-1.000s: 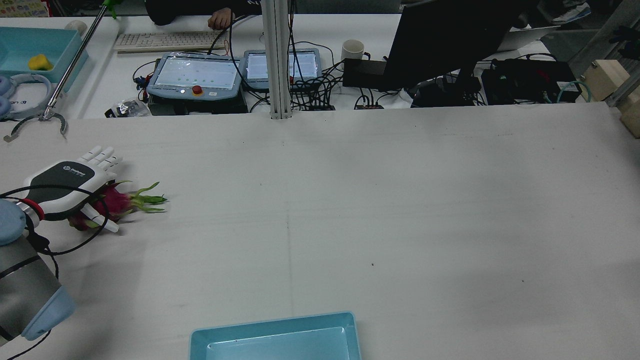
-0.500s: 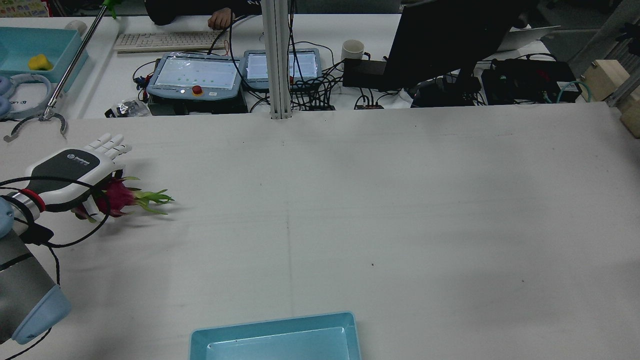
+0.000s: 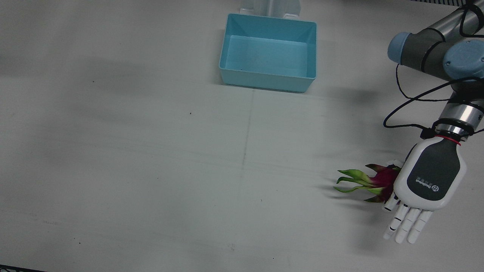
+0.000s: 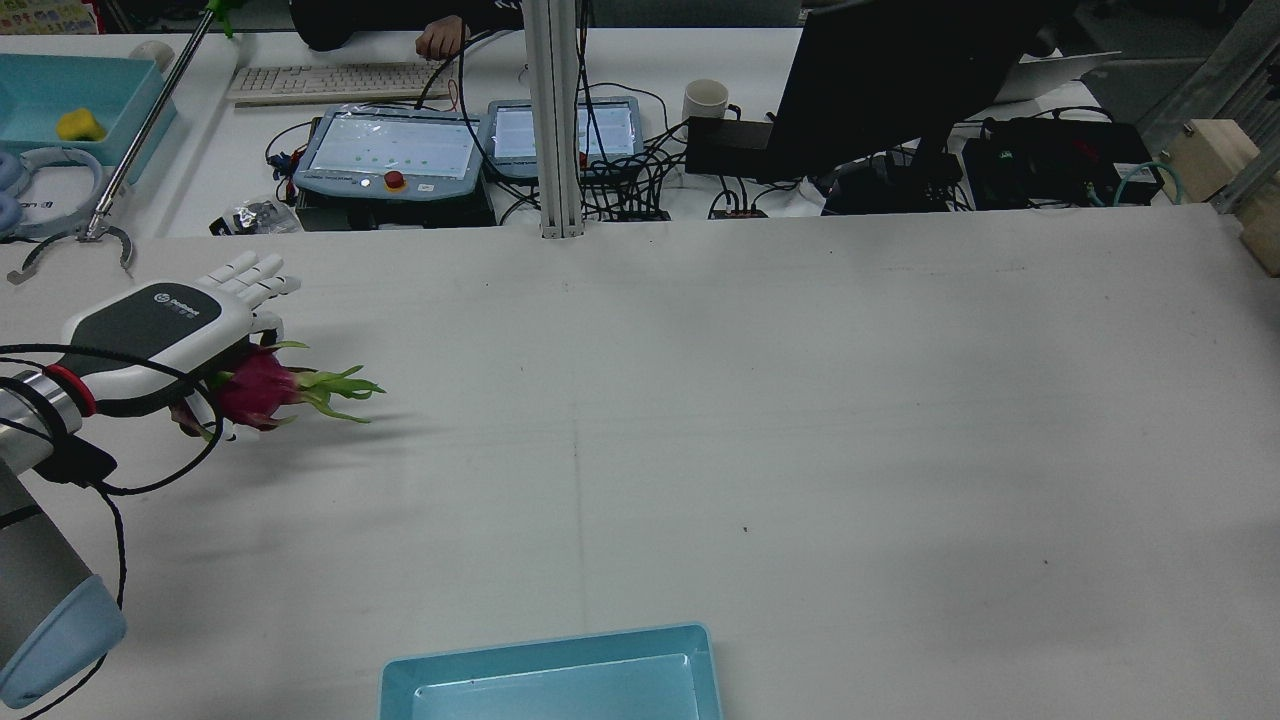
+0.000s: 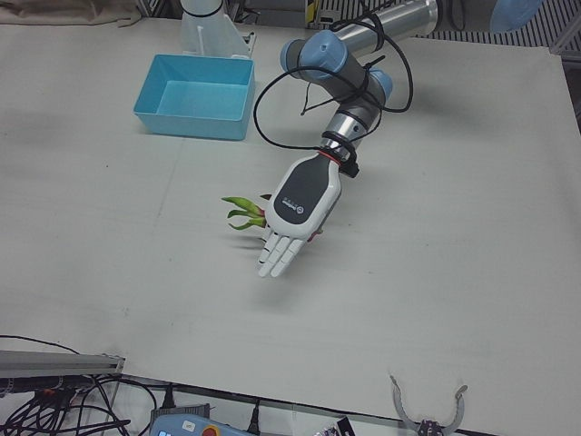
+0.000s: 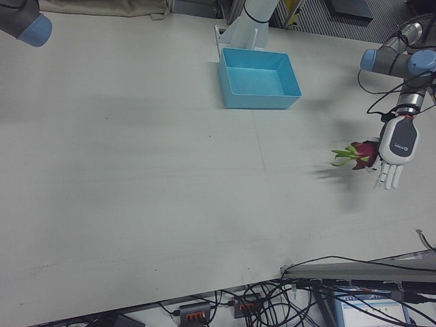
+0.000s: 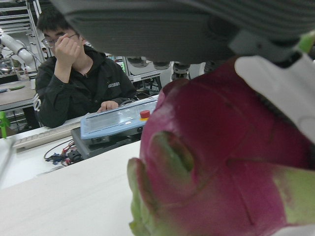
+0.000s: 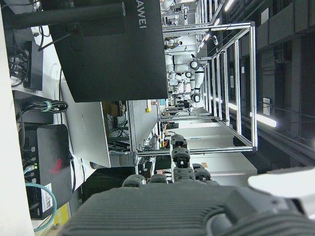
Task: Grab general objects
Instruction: 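Lift the dragon fruit with the left hand off the table, then carry the dragon fruit with the left hand toward the blue tray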
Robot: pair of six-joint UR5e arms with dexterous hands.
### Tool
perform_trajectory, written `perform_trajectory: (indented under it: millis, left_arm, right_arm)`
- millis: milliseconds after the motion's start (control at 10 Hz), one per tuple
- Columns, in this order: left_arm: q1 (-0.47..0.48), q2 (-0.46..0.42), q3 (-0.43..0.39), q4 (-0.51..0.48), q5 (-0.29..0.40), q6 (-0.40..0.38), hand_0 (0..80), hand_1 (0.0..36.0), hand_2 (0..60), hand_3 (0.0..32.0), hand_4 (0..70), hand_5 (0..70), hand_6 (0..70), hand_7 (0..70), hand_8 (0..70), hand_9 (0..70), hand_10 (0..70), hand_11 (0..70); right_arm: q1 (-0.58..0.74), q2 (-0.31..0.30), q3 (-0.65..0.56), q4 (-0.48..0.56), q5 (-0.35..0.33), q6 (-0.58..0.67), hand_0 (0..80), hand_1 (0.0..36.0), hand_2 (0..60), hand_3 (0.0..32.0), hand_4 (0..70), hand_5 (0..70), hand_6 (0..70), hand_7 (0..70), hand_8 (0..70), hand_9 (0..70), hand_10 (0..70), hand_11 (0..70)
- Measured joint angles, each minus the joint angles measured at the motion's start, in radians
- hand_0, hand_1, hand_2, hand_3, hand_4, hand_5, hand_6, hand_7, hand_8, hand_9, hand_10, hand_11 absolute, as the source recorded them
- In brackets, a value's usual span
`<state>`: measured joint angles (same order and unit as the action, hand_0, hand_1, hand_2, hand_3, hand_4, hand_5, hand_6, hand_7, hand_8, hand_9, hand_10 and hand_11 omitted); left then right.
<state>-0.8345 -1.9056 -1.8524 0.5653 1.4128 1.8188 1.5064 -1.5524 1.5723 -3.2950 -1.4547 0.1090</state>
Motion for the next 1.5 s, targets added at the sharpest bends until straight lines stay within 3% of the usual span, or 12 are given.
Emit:
perform_trajectory:
  millis: [400, 600, 800, 1100, 1500]
  left_arm:
    - [0.001, -0.127, -0.024, 0.081, 0.300, -0.209, 46.3, 36.0, 60.0, 0.0, 40.1, 66.2, 3.0, 18.1, 0.2, 2.2, 3.3, 6.4]
    - [0.004, -0.226, -0.025, 0.145, 0.419, -0.326, 46.7, 36.0, 60.0, 0.0, 45.6, 67.5, 5.5, 22.0, 0.8, 3.0, 2.9, 5.8]
    - [0.008, -0.285, -0.028, 0.148, 0.555, -0.499, 48.8, 36.0, 60.0, 0.0, 54.2, 70.0, 8.3, 26.1, 0.9, 3.8, 3.3, 6.5]
    - [0.034, -0.304, -0.038, 0.107, 0.666, -0.665, 50.7, 36.0, 60.0, 0.0, 55.9, 67.5, 8.3, 25.7, 0.6, 3.7, 2.6, 5.5]
    - [0.149, -0.296, -0.049, 0.101, 0.740, -0.727, 52.4, 36.0, 60.0, 0.0, 55.2, 63.8, 9.1, 26.5, 1.0, 3.9, 3.7, 7.0]
  right_arm:
    - [0.000, 0.000, 0.001, 0.000, 0.001, 0.000, 0.0, 0.0, 0.0, 0.0, 0.0, 0.0, 0.0, 0.0, 0.0, 0.0, 0.0, 0.0]
    - [0.000, 0.000, 0.001, 0.000, 0.000, 0.000, 0.0, 0.0, 0.0, 0.0, 0.0, 0.0, 0.0, 0.0, 0.0, 0.0, 0.0, 0.0]
    - [0.000, 0.000, 0.001, 0.000, 0.000, 0.001, 0.0, 0.0, 0.0, 0.0, 0.0, 0.0, 0.0, 0.0, 0.0, 0.0, 0.0, 0.0]
    - [0.000, 0.000, 0.000, 0.000, 0.000, 0.001, 0.0, 0.0, 0.0, 0.0, 0.0, 0.0, 0.0, 0.0, 0.0, 0.0, 0.0, 0.0]
    - [0.000, 0.000, -0.002, 0.000, 0.000, 0.003, 0.0, 0.0, 0.0, 0.0, 0.0, 0.0, 0.0, 0.0, 0.0, 0.0, 0.0, 0.0]
